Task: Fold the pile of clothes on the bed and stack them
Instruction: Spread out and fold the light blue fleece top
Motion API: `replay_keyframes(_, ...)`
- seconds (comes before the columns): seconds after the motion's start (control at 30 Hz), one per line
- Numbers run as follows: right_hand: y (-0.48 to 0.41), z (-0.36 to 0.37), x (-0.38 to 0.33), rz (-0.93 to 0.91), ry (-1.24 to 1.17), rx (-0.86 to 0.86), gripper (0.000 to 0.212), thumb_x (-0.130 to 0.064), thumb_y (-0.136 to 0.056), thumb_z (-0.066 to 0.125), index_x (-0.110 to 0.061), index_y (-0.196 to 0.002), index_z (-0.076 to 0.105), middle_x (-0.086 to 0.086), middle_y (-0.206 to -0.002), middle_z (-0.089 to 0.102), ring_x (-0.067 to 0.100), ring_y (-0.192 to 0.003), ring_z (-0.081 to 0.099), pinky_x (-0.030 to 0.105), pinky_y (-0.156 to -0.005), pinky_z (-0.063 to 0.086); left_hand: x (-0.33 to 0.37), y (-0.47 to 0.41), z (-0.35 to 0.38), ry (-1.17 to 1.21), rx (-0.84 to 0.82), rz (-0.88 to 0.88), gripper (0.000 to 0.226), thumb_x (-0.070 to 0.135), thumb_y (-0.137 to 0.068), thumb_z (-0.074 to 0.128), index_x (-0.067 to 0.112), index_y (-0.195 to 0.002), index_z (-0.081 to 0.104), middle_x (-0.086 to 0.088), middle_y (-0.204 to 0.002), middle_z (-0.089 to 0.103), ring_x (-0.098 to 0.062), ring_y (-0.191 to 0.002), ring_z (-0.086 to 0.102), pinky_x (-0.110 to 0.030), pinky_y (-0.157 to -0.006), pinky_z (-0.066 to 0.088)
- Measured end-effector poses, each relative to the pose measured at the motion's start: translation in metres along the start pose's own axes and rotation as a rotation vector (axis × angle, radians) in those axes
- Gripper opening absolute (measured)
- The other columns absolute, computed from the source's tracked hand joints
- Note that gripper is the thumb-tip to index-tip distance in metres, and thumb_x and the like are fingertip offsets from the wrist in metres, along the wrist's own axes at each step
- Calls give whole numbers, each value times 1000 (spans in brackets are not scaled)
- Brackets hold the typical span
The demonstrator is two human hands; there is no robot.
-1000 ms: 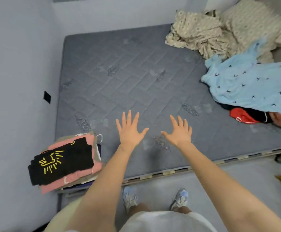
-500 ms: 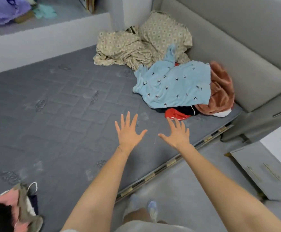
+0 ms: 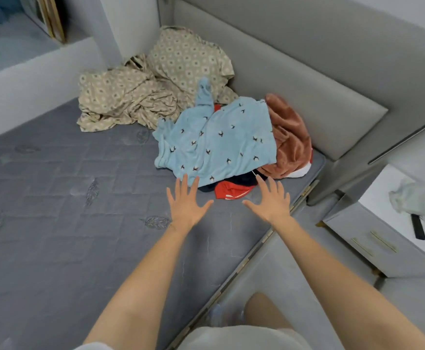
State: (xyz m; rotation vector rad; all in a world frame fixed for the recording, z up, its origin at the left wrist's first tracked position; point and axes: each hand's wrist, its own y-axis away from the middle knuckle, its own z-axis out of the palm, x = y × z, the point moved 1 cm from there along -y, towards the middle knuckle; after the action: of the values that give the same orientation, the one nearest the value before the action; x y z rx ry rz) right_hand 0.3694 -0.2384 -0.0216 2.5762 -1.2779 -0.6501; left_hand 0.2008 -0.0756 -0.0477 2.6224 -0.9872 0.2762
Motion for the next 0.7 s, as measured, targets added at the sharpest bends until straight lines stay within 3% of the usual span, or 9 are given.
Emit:
replay_keyframes(0.3,-109,-29,27,-33,2,-29,87,-62,-89,54,-34,-155,4,2,-163,-2,28,-150,-6,53,-119,4,38,-104,9,63,10,-32,86,66,-89,47,32,-155,4,-1,-163,-10,-22,-149,-12,-51,-116,-13)
replay_keyframes(0.7,-312,-33,25,-329,202,-173,87,-62,-90,51,-34,-155,0,5,-163,-3,32,-149,-1,54,-118,9,100,-241,71,247,-10,-370,84,62,-91,49,32,-155,3,-1,-163,-10,-22,-150,-11,-48,-117,-12)
